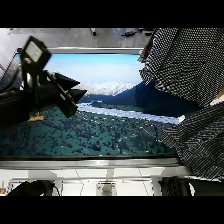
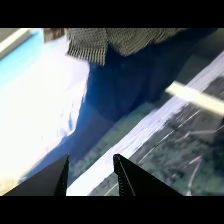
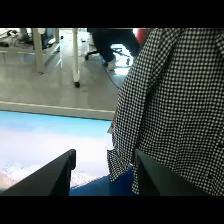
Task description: Fold the clothes and pants, and hang the long-sleeved shirts on hangers.
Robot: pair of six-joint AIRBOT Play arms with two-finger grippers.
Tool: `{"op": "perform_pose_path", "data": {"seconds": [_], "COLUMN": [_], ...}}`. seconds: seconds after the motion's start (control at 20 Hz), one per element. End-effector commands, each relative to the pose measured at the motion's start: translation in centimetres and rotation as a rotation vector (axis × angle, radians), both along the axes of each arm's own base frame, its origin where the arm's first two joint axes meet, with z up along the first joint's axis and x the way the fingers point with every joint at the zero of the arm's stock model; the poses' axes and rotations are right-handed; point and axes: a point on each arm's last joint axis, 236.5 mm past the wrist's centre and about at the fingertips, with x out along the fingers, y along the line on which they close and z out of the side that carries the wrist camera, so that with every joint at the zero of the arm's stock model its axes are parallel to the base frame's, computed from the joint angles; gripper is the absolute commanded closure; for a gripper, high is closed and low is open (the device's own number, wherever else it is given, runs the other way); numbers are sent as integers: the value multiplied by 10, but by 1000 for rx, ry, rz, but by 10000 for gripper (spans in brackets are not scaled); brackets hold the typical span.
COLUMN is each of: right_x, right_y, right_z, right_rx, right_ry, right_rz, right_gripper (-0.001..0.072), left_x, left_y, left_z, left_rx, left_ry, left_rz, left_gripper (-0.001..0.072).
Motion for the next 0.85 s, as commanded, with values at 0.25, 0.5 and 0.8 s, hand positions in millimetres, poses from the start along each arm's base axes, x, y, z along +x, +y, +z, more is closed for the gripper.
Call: {"op": "perform_pose_path", "data": {"seconds": [0.25, 0.5, 0.8], "right_x": [-2, -2, -2], "right_y": [14, 14, 14], "right_z": [-16, -16, -16], "right_rx": [-30, -30, -30], "right_ry": [51, 51, 51], "right_rz": [41, 40, 40], "right_gripper": [276, 276, 276], "left_x": [23, 28, 28], "left_y": [-7, -10, -10], "left_z": [-39, -49, -50], "left_rx": [71, 84, 85], "left_ry": [66, 89, 91], "left_rz": [10, 10, 10], "left_gripper": [347, 346, 346]}}
